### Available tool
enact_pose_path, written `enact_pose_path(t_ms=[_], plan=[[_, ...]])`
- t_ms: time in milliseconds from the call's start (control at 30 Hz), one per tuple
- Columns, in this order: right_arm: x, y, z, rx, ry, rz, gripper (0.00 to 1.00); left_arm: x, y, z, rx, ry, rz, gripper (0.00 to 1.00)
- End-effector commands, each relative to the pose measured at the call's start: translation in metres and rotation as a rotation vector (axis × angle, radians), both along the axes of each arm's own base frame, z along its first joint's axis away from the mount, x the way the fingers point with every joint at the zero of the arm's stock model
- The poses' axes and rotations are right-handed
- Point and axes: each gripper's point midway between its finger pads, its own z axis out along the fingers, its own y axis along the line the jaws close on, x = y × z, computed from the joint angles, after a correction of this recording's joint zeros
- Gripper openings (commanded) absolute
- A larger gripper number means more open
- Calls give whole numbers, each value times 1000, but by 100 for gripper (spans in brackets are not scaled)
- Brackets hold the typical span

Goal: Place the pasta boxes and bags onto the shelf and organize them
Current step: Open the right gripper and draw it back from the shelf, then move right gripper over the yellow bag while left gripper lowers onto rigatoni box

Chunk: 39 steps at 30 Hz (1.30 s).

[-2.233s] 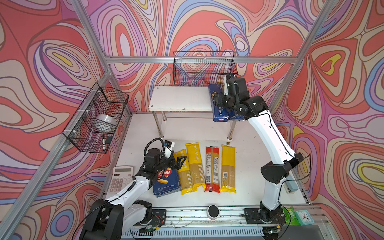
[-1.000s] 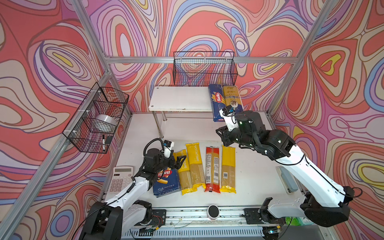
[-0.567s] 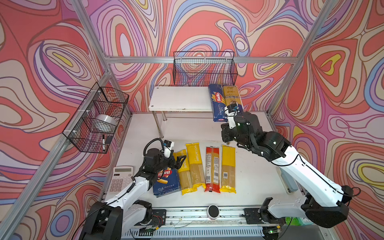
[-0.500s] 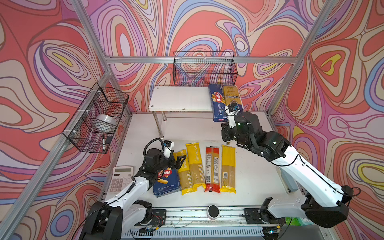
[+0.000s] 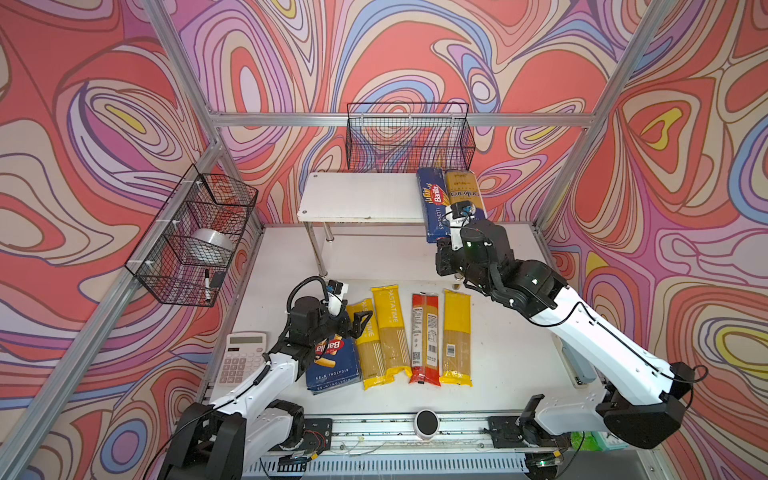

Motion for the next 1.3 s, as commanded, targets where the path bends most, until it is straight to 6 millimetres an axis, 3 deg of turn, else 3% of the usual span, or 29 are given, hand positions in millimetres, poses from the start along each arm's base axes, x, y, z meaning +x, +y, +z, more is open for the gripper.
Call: enact_pose_path(t_ms=[0, 467, 667, 867, 1067, 1267], plan=[[12, -1, 4, 24, -22, -31, 6, -1, 0, 3, 6, -20, -4, 100], [39, -6, 7, 81, -15, -29, 7, -2, 0, 4, 5, -23, -4, 100], [40, -1, 11, 84, -6, -1, 10, -2, 1, 4, 5, -24, -2, 100], [15, -12, 13, 73, 40, 28, 21, -2, 4, 6, 8, -31, 24, 100], [-24, -39, -3, 56, 108, 30, 28, 2, 13, 11, 33, -8, 78, 100], [-52, -48, -12, 59, 133, 87, 31, 0, 32, 34, 75, -36, 179, 100]])
